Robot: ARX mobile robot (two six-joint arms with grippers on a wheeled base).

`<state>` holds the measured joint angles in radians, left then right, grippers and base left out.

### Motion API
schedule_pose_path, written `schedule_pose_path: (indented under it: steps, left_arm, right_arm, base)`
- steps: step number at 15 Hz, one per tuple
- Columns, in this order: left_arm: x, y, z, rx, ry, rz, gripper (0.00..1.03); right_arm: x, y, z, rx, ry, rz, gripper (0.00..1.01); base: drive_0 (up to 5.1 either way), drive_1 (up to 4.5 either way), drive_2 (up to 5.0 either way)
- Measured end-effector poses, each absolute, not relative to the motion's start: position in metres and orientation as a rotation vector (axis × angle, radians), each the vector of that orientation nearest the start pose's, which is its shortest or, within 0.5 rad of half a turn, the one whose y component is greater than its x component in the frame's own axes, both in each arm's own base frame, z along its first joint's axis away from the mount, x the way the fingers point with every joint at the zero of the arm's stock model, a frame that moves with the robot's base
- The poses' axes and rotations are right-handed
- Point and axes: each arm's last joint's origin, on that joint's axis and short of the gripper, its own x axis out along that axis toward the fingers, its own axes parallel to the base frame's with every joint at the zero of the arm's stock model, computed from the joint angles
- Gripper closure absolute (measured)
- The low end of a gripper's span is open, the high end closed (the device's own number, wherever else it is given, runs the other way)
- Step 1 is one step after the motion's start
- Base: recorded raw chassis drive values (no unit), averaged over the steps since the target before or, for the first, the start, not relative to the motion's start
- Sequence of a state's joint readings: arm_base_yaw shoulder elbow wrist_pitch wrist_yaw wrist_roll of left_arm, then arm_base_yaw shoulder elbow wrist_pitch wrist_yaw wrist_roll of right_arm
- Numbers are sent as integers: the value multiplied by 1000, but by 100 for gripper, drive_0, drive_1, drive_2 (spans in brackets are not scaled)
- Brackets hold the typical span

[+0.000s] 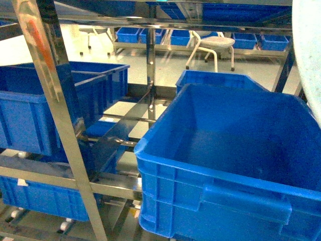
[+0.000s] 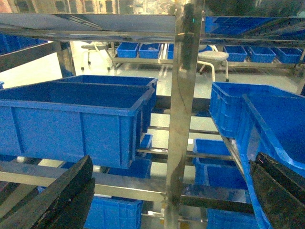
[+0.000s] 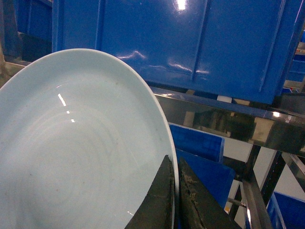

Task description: Place blue tray on left shelf second layer neatly

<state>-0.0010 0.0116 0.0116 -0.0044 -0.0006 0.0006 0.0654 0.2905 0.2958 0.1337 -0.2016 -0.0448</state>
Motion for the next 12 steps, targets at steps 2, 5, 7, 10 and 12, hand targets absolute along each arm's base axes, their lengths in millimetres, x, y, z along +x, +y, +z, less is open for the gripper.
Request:
schedule_pose_path:
  steps: [2,5,7,10,12]
  left_arm:
    - [98,0,166,1,4,0,5]
    - [98,0,166,1,4,0,5]
    - [98,0,166,1,3,0,5]
    - [98,0,166,1,4,0,5]
    - [98,0,166,1,5,0,5]
  right_arm:
    - [106,13,254,-54,-146,263,99]
    - [106,13,255,-55,-155,264,99]
    - [106,13,254,-54,-150,263,99]
    - [106,13,254,-54,-149,264,99]
    - [106,13,254,-54,-149,263,99]
  base:
    - [-1,214,-217]
    - [5,435,-426]
    - [4,103,-95]
    - [0,0,0]
    - [0,0,0]
